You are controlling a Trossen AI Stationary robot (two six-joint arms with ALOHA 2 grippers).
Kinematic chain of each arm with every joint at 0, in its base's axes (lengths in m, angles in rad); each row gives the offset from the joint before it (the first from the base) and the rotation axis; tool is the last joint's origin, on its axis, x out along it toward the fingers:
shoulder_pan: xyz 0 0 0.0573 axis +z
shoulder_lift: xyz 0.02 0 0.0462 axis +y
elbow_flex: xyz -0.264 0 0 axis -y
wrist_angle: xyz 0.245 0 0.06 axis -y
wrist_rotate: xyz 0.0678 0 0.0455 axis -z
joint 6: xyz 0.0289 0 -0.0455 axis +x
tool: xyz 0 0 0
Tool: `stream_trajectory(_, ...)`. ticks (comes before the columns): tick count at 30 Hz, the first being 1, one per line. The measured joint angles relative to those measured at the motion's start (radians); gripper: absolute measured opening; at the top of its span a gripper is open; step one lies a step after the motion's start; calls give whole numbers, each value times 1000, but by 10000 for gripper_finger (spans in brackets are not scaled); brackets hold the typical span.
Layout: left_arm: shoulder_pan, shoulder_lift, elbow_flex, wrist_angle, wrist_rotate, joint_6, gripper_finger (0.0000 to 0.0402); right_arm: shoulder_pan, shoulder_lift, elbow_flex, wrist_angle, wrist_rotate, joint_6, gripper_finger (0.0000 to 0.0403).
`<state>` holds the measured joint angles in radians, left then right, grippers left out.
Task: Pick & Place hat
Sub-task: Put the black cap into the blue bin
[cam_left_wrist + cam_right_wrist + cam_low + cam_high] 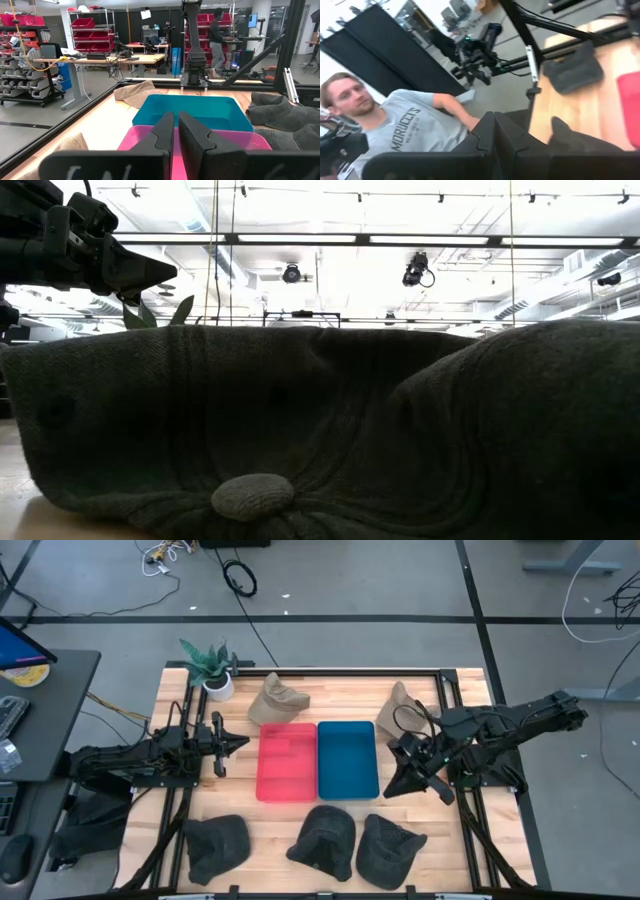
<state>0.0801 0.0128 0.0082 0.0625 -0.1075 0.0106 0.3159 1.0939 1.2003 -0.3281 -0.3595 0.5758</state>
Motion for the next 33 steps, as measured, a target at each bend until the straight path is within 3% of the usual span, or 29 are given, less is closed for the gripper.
stream_trajectory(10,0,0,0,0,0,0,28,123,0,90,11,22,-166,13)
stream_trajectory(17,0,0,0,0,0,0,28,207,24,164,-101,179,-246,13)
stream_trajectory(26,0,0,0,0,0,0,28,319,111,270,-91,134,-419,13)
stream_trajectory(33,0,0,0,0,0,0,28,386,137,279,58,130,-491,13)
